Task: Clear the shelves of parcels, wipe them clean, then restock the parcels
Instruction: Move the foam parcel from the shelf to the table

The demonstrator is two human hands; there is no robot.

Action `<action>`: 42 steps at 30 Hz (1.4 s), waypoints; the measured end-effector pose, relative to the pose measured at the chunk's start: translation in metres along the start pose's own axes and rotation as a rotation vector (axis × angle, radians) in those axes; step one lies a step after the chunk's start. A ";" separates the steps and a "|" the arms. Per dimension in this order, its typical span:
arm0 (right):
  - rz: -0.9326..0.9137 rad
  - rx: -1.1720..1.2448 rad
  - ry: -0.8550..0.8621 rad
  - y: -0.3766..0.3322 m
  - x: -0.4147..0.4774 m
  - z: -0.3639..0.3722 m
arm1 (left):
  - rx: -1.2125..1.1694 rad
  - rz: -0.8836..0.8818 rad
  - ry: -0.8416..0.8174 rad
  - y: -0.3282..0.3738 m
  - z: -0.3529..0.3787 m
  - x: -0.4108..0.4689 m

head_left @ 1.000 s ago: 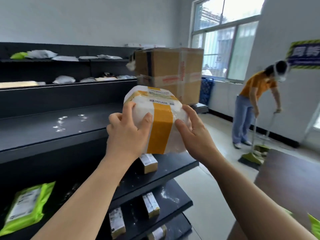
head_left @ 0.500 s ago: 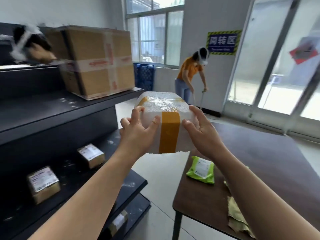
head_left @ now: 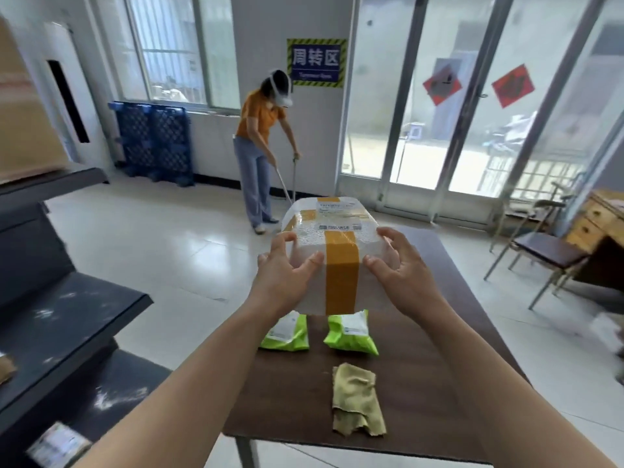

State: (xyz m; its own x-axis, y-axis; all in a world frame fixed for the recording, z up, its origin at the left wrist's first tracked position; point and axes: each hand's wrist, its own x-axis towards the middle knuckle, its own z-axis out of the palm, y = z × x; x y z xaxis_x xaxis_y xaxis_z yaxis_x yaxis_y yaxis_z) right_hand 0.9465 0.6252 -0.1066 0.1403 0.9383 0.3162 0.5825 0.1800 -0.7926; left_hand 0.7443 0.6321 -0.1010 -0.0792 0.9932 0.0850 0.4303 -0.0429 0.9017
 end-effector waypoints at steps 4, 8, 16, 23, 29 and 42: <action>0.056 -0.012 -0.005 0.058 0.027 -0.030 | -0.015 -0.051 -0.113 -0.004 0.065 0.033; 0.120 -0.018 -0.013 0.122 0.054 -0.055 | -0.059 -0.086 -0.198 -0.006 0.132 0.063; 0.301 -0.002 -0.072 0.225 0.083 -0.081 | -0.082 -0.202 -0.319 -0.021 0.238 0.103; 0.440 0.014 -0.159 0.301 0.089 -0.079 | -0.017 -0.307 -0.400 -0.057 0.303 0.121; 0.561 0.039 -0.223 0.346 0.083 -0.072 | 0.031 -0.358 -0.436 -0.087 0.339 0.125; 0.640 0.023 -0.286 0.388 0.078 -0.056 | 0.175 -0.378 -0.495 -0.124 0.373 0.129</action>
State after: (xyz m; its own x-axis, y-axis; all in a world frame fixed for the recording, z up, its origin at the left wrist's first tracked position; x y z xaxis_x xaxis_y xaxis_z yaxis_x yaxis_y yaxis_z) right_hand 1.2278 0.7515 -0.3600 0.2323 0.9021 -0.3636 0.4380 -0.4309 -0.7890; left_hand 1.0161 0.8054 -0.3594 0.1518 0.8703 -0.4685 0.5977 0.2967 0.7448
